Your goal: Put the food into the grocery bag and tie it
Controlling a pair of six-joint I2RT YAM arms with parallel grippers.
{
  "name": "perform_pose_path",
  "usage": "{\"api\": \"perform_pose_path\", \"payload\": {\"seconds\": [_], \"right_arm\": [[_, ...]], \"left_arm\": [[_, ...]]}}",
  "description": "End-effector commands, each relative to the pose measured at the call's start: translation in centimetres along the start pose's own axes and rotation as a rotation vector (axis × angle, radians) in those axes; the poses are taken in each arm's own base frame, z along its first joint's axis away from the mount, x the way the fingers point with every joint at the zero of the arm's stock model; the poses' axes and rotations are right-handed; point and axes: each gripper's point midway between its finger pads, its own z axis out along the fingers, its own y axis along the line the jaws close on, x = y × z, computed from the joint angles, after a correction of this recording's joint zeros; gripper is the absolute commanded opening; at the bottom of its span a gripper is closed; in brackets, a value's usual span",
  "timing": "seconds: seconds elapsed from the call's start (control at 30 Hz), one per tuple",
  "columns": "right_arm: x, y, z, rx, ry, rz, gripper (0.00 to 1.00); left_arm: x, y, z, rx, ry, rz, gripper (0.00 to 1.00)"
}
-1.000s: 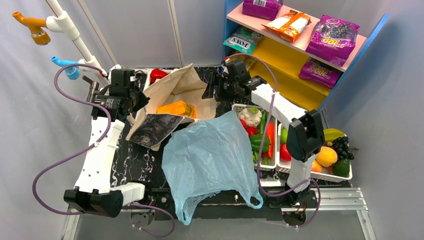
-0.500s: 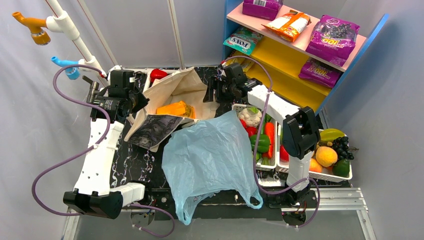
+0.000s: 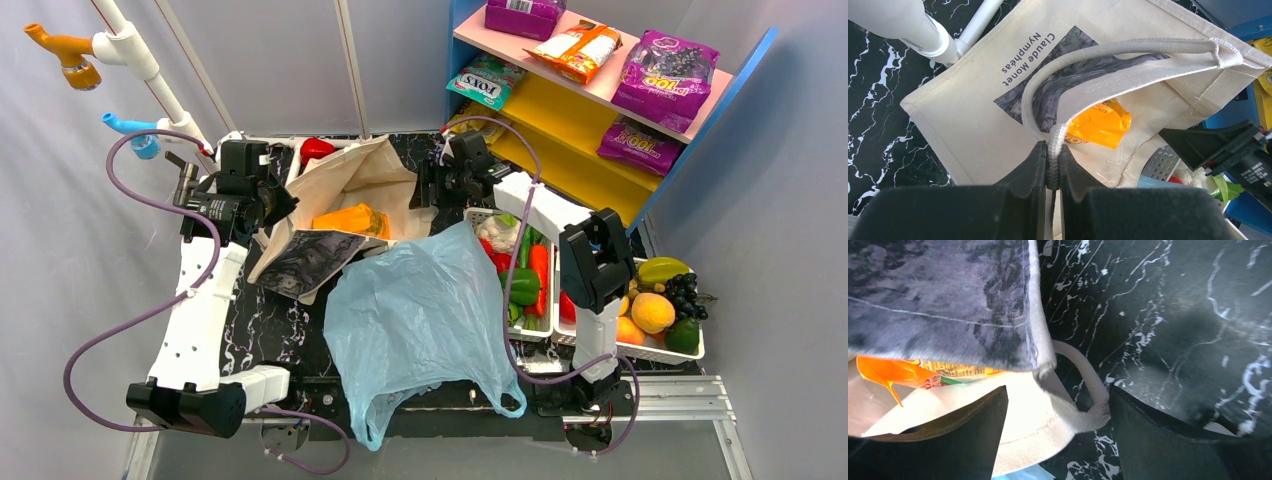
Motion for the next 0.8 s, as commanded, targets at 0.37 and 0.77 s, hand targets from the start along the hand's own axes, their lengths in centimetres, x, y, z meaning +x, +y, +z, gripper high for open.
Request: {"api": "perform_pose_path", "payload": {"seconds": [0.37,0.77], "right_arm": [[-5.8,8.2,-4.5,-0.222,-0.092,0.067,0.01],[-6.6,12.5,-10.5,-0.176,0.154,0.604,0.01]], "left_arm": [[-1.6,0.0,-3.0,0.032,-0.056,-0.022,0.0],[0.3,3.5,-4.4,-0.058,-0.037,0.034,0.0]]}}
